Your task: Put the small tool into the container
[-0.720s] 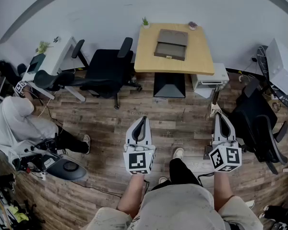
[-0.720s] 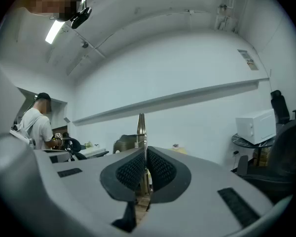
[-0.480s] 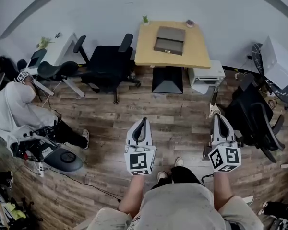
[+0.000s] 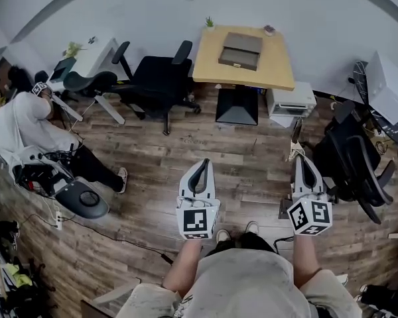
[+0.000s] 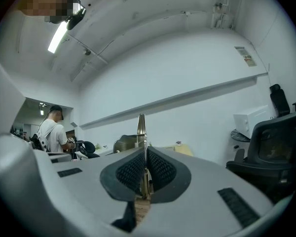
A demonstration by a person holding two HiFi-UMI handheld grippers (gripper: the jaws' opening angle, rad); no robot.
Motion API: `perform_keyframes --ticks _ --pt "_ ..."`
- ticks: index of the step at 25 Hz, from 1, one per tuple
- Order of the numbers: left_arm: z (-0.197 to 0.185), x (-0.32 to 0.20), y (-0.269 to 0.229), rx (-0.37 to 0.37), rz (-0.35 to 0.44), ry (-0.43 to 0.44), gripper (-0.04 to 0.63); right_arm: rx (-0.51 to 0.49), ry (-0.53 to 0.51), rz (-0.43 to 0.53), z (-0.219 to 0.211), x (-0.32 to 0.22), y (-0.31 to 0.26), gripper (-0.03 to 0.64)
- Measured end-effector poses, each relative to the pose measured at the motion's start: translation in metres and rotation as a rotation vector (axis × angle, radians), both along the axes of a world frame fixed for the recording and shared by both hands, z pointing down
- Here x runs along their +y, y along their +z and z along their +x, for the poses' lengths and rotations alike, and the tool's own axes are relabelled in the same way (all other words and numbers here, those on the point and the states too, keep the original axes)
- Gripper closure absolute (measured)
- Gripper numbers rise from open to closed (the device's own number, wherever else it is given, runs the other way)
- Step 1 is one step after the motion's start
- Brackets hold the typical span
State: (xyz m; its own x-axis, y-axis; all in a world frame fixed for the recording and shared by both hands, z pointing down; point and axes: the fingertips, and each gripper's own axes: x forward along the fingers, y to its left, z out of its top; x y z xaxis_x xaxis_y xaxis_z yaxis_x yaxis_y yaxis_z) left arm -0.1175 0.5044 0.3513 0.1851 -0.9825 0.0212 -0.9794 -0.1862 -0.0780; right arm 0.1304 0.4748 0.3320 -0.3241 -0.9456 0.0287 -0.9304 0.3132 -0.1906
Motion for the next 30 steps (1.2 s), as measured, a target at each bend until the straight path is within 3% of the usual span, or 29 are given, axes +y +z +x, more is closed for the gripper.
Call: perform_keyframes --ticks 16,30 --pt "0.084 -0.028 -0.008 -0.038 -0.009 -0.035 0.59 -0.094 -0.048 -0.032 0.083 -0.035 0.013 0.6" --pt "0.134 -0.045 -0.003 -0.067 -0.006 -0.088 0.591 -0.126 -0.127 -0.012 0.122 -0.064 0.02 0.6"
